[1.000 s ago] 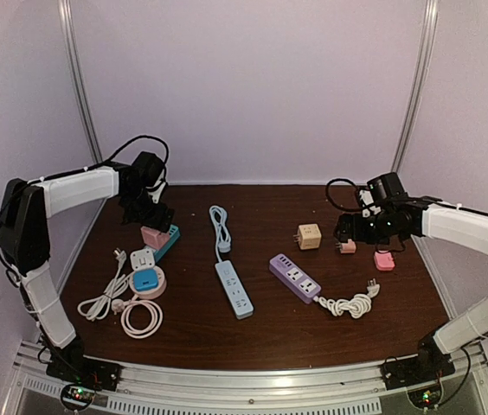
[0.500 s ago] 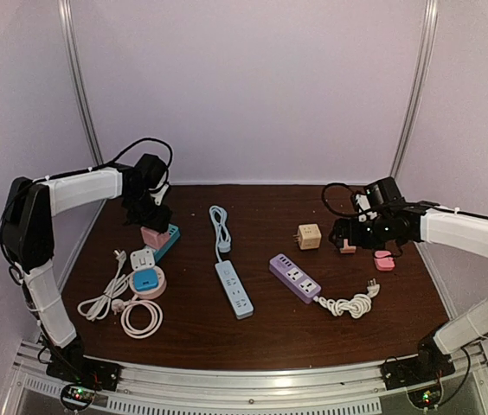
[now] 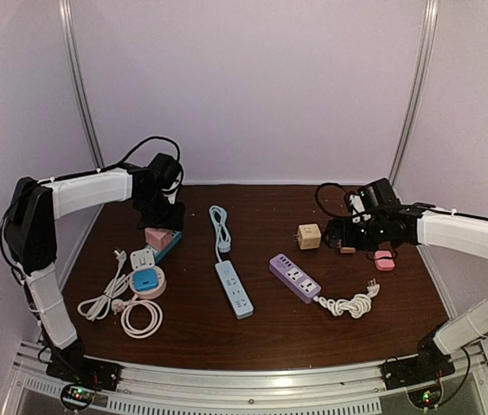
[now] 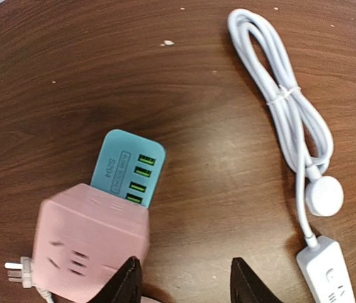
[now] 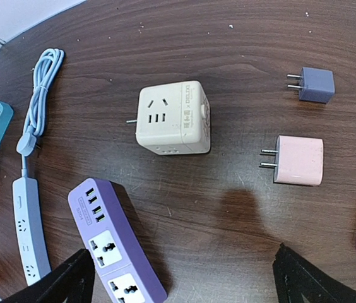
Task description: Pull the plug off the socket
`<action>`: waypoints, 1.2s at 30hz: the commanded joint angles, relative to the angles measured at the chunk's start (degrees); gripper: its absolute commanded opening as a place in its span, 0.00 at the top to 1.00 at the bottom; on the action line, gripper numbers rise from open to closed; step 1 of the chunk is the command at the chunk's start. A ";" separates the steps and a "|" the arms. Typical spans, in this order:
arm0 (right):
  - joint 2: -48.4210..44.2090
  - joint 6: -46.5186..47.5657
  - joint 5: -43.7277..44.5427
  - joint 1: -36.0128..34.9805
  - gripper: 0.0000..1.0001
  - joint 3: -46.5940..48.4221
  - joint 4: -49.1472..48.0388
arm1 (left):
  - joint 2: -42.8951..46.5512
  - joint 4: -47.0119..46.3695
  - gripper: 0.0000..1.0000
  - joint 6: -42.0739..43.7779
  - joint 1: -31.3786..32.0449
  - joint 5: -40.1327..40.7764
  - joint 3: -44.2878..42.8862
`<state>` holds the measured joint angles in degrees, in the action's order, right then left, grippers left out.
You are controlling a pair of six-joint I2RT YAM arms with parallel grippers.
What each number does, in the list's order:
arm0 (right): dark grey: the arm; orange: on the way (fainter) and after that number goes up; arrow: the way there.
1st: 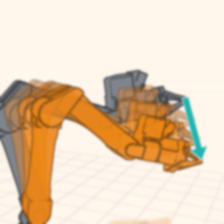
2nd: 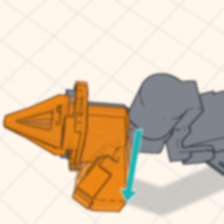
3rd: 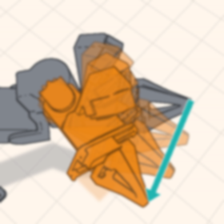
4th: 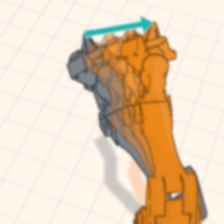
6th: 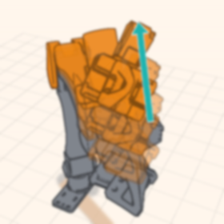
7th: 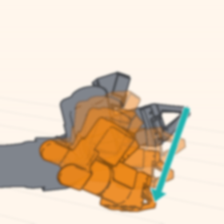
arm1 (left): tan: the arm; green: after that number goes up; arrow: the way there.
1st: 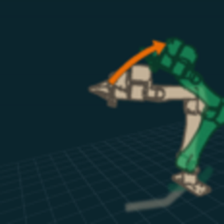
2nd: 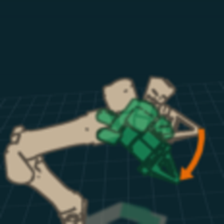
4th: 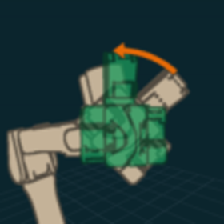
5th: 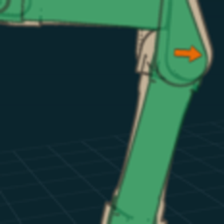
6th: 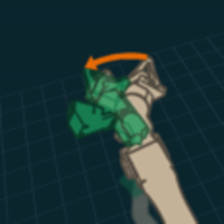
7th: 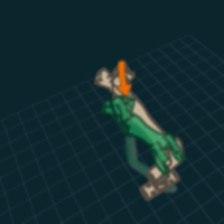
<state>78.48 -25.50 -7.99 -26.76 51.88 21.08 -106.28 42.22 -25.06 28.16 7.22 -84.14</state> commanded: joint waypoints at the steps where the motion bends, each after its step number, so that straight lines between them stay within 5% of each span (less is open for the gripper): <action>1: 1.07 -1.20 -0.34 -1.31 0.00 0.59 -1.76 | -1.65 -2.65 0.51 -7.83 3.04 -1.01 -2.39; 8: 2.18 -1.22 0.06 -3.39 0.00 1.87 -1.57 | -1.13 0.72 0.44 -5.15 4.01 6.46 -5.16; 14: 2.73 -1.27 0.32 -3.99 0.00 1.41 -1.63 | 0.00 5.01 0.27 5.93 3.26 10.39 -7.74; 22: 3.55 -1.24 0.23 -4.57 0.00 1.65 -1.75 | 0.49 7.18 0.08 15.22 -1.85 4.61 -6.74; 36: 4.17 -1.02 0.39 -5.22 0.00 1.71 -1.22 | -5.29 7.46 0.04 21.76 -6.28 -4.70 -5.77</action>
<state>82.21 -26.20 -7.97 -31.55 52.25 20.71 -109.06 48.66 -6.20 22.15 5.82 -90.63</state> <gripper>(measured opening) 0.997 0.966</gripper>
